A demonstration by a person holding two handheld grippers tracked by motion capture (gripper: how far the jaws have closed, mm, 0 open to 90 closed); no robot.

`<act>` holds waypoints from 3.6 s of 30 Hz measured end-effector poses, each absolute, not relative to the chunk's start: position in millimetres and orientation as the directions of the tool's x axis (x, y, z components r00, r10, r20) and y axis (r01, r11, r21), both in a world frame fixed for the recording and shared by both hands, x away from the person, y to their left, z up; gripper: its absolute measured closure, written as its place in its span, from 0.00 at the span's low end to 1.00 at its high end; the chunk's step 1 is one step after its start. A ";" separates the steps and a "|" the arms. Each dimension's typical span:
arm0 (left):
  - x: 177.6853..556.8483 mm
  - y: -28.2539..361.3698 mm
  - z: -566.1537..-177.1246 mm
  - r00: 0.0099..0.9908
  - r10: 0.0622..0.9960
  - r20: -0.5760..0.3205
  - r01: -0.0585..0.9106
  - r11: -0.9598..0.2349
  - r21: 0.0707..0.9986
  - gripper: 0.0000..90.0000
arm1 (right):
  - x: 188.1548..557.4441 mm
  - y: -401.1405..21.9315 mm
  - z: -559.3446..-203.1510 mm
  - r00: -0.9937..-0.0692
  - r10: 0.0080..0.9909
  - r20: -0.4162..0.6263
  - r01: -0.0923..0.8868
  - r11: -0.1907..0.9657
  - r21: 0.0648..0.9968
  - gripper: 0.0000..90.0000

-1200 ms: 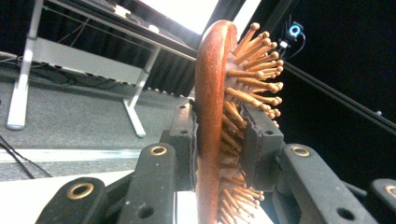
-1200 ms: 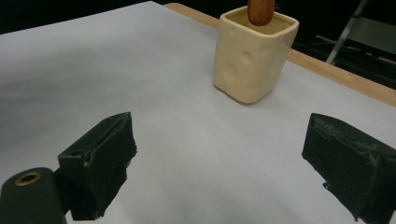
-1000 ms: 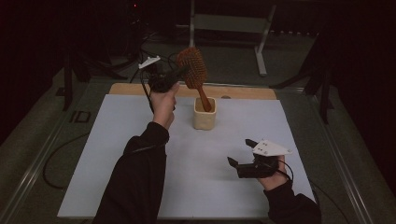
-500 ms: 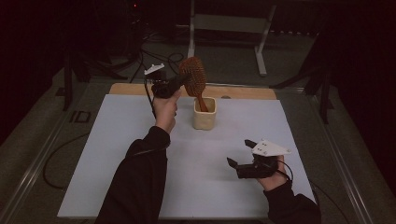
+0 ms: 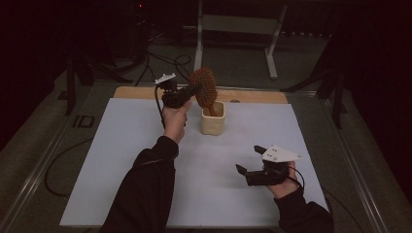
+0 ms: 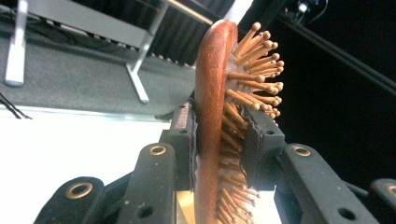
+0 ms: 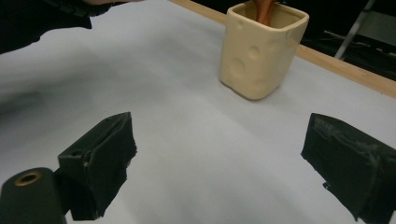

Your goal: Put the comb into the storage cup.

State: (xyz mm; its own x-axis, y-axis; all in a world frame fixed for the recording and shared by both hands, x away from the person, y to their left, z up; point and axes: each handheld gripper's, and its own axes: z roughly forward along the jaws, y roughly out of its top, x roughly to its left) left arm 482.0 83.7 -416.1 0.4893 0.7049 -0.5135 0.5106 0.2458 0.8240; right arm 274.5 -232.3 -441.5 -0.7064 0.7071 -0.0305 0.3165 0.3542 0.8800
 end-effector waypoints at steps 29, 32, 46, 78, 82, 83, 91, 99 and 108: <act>458.9 87.9 -404.7 0.621 0.742 -0.255 0.413 -0.034 0.910 0.00 | 275.9 -231.7 -444.1 -0.690 0.722 -0.045 0.328 0.368 0.870 0.10; 453.0 93.1 -403.6 0.629 0.741 -0.237 0.402 -0.048 0.914 0.00 | 277.1 -231.7 -445.2 -0.687 0.725 -0.043 0.334 0.368 0.868 0.10; 429.5 110.3 -398.4 0.695 0.698 -0.169 0.367 -0.142 0.919 0.00 | 277.7 -233.0 -449.5 -0.685 0.727 -0.043 0.345 0.376 0.860 0.10; 366.8 160.4 -410.5 0.783 0.616 -0.088 0.318 -0.275 0.907 0.00 | 275.0 -247.9 -466.1 -0.698 0.716 -0.024 0.332 0.352 0.875 0.10; 354.9 165.7 -418.6 0.792 0.605 -0.078 0.310 -0.289 0.905 0.00 | 273.1 -248.6 -468.5 -0.705 0.709 -0.021 0.334 0.358 0.872 0.10; 352.2 167.4 -420.8 0.793 0.605 -0.076 0.310 -0.293 0.905 0.00 | 273.0 -249.2 -469.1 -0.708 0.706 -0.020 0.333 0.359 0.872 0.10; 331.7 181.4 -437.2 0.793 0.605 -0.074 0.323 -0.314 0.893 0.00 | 269.2 -251.9 -472.9 -0.709 0.705 -0.018 0.333 0.357 0.873 0.10; 310.5 198.1 -449.9 0.786 0.616 -0.054 0.319 -0.329 0.889 0.00 | 265.8 -253.4 -475.1 -0.714 0.700 -0.019 0.326 0.356 0.876 0.10; 286.2 220.5 -469.3 0.760 0.648 -0.052 0.345 -0.334 0.877 0.00 | 263.3 -255.5 -478.5 -0.713 0.701 -0.001 0.342 0.349 0.873 0.10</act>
